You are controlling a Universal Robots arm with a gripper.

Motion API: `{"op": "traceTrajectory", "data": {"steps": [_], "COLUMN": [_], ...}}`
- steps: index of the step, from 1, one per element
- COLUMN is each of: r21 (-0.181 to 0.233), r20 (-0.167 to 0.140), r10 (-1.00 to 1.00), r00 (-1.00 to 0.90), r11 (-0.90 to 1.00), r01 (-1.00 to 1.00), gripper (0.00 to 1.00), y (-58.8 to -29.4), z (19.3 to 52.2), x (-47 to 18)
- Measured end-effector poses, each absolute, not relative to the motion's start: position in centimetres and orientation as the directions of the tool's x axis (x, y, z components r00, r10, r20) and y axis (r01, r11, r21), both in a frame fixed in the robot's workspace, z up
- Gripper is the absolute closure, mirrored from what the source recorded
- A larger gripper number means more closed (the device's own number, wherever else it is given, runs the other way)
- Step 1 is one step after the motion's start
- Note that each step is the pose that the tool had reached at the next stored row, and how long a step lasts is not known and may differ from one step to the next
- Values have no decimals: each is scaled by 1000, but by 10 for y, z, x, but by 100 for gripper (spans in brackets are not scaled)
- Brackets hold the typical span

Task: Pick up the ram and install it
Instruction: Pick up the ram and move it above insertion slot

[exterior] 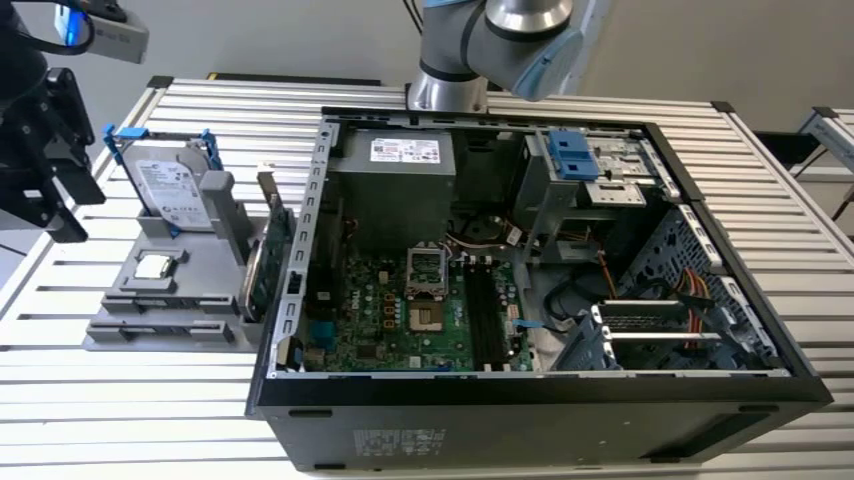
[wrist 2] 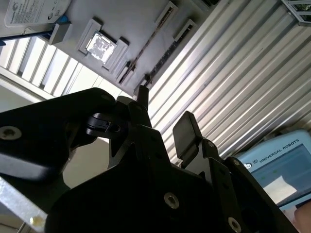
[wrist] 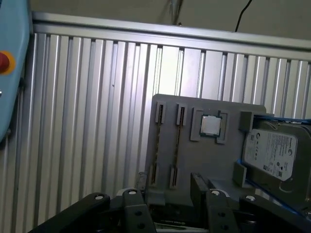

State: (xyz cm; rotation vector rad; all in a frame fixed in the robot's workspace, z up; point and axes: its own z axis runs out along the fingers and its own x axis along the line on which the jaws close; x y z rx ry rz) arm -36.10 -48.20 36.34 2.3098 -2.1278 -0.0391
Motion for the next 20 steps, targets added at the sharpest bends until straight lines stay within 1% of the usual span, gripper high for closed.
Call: {"op": "traceTrajectory", "data": {"steps": [20], "r21": [17], "r20": [-18], "r10": [-998], "r00": [63], "r11": [-63], "r01": [-998], "gripper": [0], "y": [-482], "z": [350], "x": [-361]}}
